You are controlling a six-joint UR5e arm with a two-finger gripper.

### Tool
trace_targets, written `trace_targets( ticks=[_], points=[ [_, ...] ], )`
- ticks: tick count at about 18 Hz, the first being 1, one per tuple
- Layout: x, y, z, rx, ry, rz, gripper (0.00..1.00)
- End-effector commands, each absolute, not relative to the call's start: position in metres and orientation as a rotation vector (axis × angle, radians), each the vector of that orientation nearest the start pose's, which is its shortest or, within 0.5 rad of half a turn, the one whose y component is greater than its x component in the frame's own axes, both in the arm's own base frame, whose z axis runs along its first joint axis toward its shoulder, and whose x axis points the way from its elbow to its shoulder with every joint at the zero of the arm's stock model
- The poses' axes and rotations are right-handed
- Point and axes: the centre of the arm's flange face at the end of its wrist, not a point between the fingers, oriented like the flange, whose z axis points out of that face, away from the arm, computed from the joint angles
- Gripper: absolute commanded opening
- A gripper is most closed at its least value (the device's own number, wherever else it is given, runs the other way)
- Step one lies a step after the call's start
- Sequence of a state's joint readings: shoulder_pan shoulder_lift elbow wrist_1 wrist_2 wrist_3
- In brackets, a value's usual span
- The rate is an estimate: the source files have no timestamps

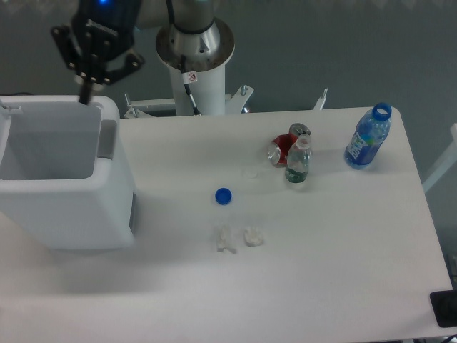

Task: Close the trash can
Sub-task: 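Move the gripper up and over toward the trash can lid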

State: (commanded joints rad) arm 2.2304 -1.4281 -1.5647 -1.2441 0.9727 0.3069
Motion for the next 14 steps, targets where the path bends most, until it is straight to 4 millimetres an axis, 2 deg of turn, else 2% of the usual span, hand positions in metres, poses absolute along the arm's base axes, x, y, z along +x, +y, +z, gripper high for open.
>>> trace_targets(
  ticks=[6,14],
  points=[
    [-0.091,0.486,0.637,-2.368,-0.156,-0.404,0.00],
    [-0.036,0.495,0.659,-2.347,0.009,-0.425,0.00]
  ],
)
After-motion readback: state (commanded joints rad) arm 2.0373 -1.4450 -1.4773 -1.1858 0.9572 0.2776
